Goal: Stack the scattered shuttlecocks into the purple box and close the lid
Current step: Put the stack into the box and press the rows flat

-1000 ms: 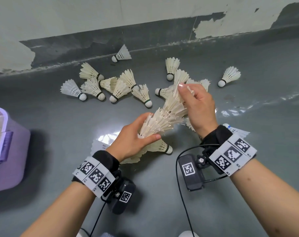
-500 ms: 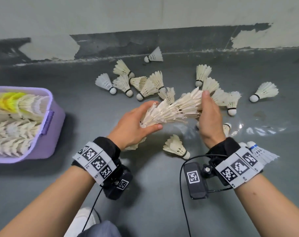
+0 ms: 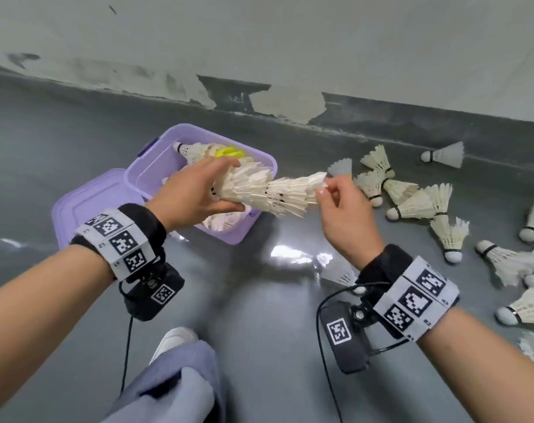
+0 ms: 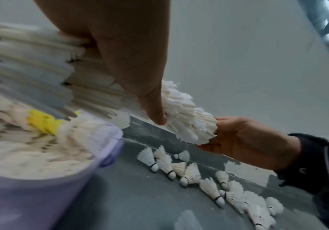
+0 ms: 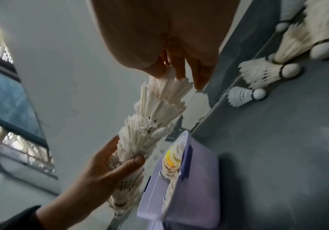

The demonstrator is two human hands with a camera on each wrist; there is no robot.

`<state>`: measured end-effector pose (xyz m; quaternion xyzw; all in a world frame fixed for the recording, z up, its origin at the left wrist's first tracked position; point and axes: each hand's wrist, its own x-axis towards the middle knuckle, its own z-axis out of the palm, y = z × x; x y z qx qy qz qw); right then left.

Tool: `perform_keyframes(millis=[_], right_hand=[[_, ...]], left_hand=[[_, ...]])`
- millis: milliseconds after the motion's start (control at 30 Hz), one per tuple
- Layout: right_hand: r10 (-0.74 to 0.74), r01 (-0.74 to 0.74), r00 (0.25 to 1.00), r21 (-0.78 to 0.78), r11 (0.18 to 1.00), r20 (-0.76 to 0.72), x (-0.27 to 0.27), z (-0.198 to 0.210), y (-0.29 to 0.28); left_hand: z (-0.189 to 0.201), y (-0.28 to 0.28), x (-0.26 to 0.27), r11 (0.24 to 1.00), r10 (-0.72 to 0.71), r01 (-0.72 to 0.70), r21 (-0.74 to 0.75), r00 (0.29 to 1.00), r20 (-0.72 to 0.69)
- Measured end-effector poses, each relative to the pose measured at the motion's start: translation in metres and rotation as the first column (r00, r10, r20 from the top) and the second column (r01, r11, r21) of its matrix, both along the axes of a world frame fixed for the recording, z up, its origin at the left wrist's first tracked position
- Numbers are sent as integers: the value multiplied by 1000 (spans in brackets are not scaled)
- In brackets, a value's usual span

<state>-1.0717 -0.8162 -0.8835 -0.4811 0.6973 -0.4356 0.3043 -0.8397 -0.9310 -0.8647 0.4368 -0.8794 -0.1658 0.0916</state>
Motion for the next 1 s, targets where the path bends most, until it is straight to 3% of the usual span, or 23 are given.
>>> perform_keyframes(millis=[133,367,533,667,833,1000], right_hand=[[47,-46,999,24,999,-24,34,-7,-25],[-9,8,996,11,1000,94,90,-19,-84],[192,-161,967,181,970,-168,104,-34,-116],[221,-122,922,302,945,-319,110,-42,-135],[319,-35,763,457,889,-562,118,-40,-144],[338,12,712,492,871,-616,126,-43,-145]], left_hand=[[-1,-38,35,999,21,-20,-44,1000,16],[-17,-132,67,977,-143,158,-144,984,110],[-60,-173,78,944,-271,302,-134,939,212],[-86,-183,74,928,-304,348,-131,914,269],[-98,-183,65,924,-329,356,-143,927,182],[-102,-174,65,942,-333,335,-35,941,56]])
